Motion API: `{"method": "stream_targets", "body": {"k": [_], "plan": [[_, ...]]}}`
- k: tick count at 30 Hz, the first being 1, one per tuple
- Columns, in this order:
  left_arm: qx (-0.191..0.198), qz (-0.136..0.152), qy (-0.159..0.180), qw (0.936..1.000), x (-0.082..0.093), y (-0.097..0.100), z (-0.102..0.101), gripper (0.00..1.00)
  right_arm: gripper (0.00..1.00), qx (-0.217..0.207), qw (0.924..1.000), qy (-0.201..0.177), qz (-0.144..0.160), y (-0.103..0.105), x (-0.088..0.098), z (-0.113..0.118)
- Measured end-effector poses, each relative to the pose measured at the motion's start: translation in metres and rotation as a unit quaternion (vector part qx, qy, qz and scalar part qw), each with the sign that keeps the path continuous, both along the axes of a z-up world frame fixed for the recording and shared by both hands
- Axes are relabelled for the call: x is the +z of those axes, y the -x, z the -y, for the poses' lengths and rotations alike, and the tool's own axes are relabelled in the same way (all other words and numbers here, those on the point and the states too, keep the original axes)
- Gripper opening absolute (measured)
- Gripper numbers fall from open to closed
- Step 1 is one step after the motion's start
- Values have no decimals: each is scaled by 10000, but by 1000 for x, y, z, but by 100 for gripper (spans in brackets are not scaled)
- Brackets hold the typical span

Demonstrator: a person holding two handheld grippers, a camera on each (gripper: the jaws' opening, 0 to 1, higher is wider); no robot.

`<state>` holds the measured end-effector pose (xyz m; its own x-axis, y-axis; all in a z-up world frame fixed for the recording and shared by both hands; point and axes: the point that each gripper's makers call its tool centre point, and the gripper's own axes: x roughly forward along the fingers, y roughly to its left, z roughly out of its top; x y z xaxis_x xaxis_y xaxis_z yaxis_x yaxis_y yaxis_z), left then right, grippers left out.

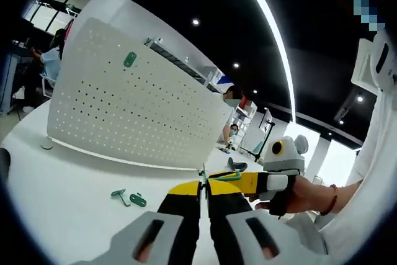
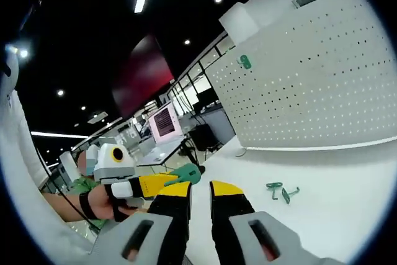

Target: Insert the hook assembly into the mounting plate slot until the hook locks in place.

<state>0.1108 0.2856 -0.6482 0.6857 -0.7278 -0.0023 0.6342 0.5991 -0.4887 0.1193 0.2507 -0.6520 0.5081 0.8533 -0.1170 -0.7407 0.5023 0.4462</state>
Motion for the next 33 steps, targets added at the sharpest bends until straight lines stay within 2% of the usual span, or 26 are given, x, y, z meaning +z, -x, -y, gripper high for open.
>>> {"method": "stream_targets", "body": {"k": [3,8,12,15,19,21,26,31,33], "plan": [[-43,-47,-20,10000,-2,2,3,3,9,-9,10000,-30,70,0,3,0],[-73,-129,248,9996,0,1,4,3,8,-1,9997,-229,14,1,7,1],[-187,-122,336,9992,3,3,8,3,7,-60,9985,-541,-102,2,13,4],[-264,-82,517,9983,9,5,12,3,6,-105,9977,-662,-120,4,18,6],[-384,-186,775,9961,13,8,15,3,4,-123,9962,-843,-197,5,20,7],[-408,-230,889,9949,14,8,16,3,4,-154,9934,-1090,-307,6,23,8],[-486,-304,1010,9932,17,7,20,3,2,-272,9890,-1397,-397,4,24,14],[-564,-420,1274,9894,21,6,24,3,4,-313,9854,-1613,-450,3,27,17],[-605,-419,1406,9873,24,6,25,3,5,-315,9810,-1830,-556,2,30,18]]}}
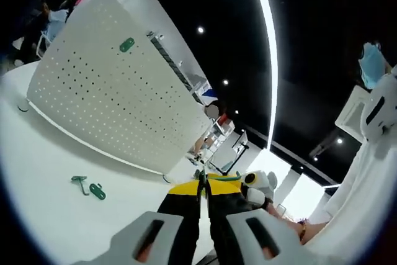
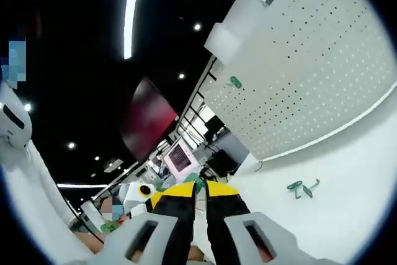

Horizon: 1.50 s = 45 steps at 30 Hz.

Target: Insert the hook assembly into the mounting plate slot until the hook locks in place.

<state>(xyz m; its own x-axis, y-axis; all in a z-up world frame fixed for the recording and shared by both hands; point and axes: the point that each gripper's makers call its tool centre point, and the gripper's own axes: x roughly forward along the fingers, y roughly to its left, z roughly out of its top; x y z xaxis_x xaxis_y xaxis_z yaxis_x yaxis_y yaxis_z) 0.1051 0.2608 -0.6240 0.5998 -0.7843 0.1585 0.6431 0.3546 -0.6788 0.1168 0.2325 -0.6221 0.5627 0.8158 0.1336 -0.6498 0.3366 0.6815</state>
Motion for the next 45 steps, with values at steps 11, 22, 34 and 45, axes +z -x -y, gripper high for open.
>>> {"method": "stream_targets", "body": {"k": [11,22,34,45], "plan": [[-100,-153,316,9993,3,0,3,3,6,162,9983,-524,-219,3,4,-3],[-304,-491,773,9953,6,6,7,3,6,248,9936,-1029,-393,6,11,-5],[-364,-504,778,9950,4,10,11,5,2,286,9896,-1223,-707,9,14,-7],[-351,-59,28,9994,-1,15,14,9,2,226,9892,-1163,-865,8,11,-6]]}}
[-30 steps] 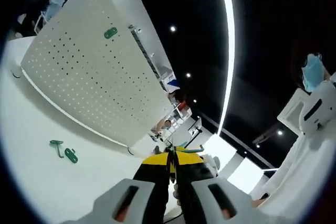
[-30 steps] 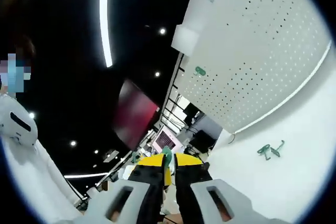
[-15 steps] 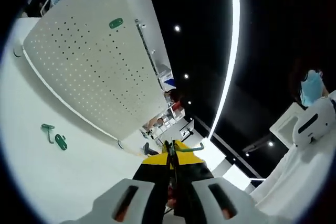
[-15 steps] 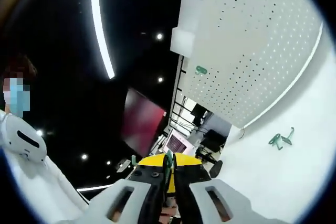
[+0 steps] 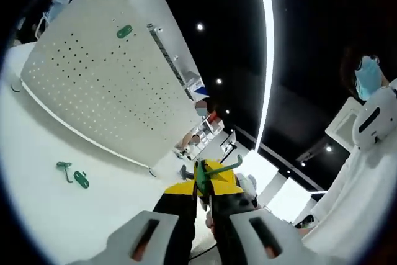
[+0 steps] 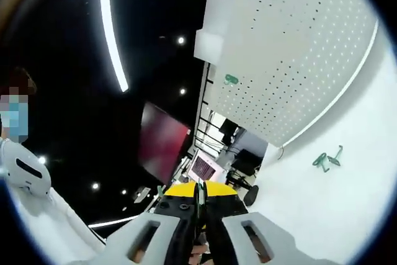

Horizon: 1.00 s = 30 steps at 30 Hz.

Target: Insert the hook assembly into the mounting plate slot until the hook locks in place.

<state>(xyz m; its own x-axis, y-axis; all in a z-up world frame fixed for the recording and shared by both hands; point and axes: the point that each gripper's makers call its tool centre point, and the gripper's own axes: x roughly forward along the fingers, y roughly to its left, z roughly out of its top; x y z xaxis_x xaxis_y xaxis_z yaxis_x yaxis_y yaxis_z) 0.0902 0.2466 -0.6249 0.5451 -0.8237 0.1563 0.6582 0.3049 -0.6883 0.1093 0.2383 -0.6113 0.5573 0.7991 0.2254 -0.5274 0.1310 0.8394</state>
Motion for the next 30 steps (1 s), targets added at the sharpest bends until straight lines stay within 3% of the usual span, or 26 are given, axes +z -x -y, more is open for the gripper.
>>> {"method": "stream_targets", "body": {"k": [7,13,16,19,27,30], "plan": [[89,296,-848,9959,-11,1,0,20,2,-78,9998,75,-142,-4,-3,6],[152,693,-1550,9854,-8,4,-2,19,2,-167,9988,449,-28,-6,-7,6],[176,859,-1996,9759,-10,4,-2,19,2,-193,9982,575,-1,-6,-7,5],[201,899,-2126,9728,-10,4,-1,21,2,-203,9942,1040,159,-6,-15,4],[341,989,-2470,9634,-12,5,-7,20,2,-247,9905,1320,280,-6,-18,3],[407,1020,-2502,9619,-11,5,-9,19,2,-244,9916,1248,239,-5,-16,2]]}}
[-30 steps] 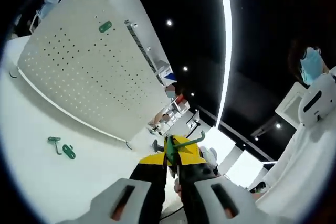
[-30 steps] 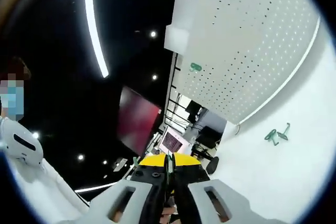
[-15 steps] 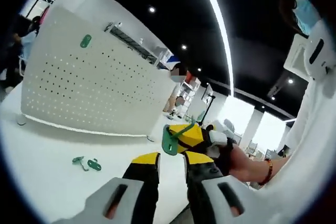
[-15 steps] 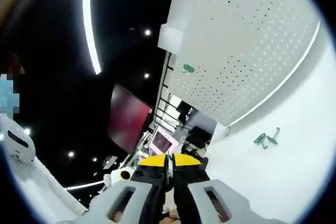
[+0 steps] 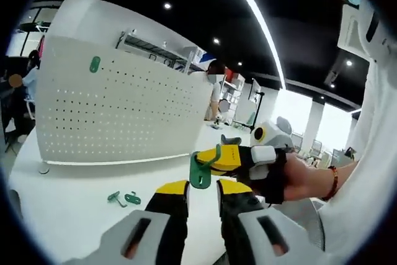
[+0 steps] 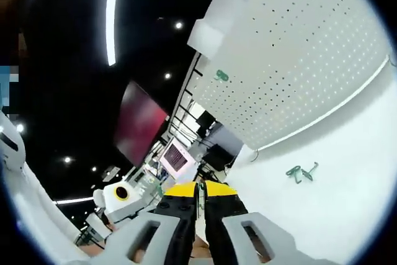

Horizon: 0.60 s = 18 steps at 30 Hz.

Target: Insert the hook assembly into the mounting plate slot until the hook locks in place.

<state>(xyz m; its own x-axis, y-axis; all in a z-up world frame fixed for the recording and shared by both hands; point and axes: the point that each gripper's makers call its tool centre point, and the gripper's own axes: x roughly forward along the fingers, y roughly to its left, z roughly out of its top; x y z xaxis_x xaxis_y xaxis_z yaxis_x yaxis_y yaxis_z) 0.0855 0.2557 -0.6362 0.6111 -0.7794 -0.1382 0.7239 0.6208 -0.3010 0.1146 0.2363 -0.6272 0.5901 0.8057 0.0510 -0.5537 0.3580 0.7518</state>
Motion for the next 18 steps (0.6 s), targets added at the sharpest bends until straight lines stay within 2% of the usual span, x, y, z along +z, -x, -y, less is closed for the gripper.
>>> {"method": "stream_targets", "body": {"k": [4,10,14,18], "plan": [[69,121,-128,9998,5,-1,-1,17,2,-70,9998,185,83,-1,-1,0],[32,165,-384,9991,4,-2,2,14,2,-206,9938,1019,405,-4,-8,0],[9,194,-440,9988,5,-3,4,11,2,-208,9895,1322,553,-3,-10,-2],[35,163,-431,9989,4,-6,5,11,2,-238,9870,1443,667,-4,-9,-2]]}}
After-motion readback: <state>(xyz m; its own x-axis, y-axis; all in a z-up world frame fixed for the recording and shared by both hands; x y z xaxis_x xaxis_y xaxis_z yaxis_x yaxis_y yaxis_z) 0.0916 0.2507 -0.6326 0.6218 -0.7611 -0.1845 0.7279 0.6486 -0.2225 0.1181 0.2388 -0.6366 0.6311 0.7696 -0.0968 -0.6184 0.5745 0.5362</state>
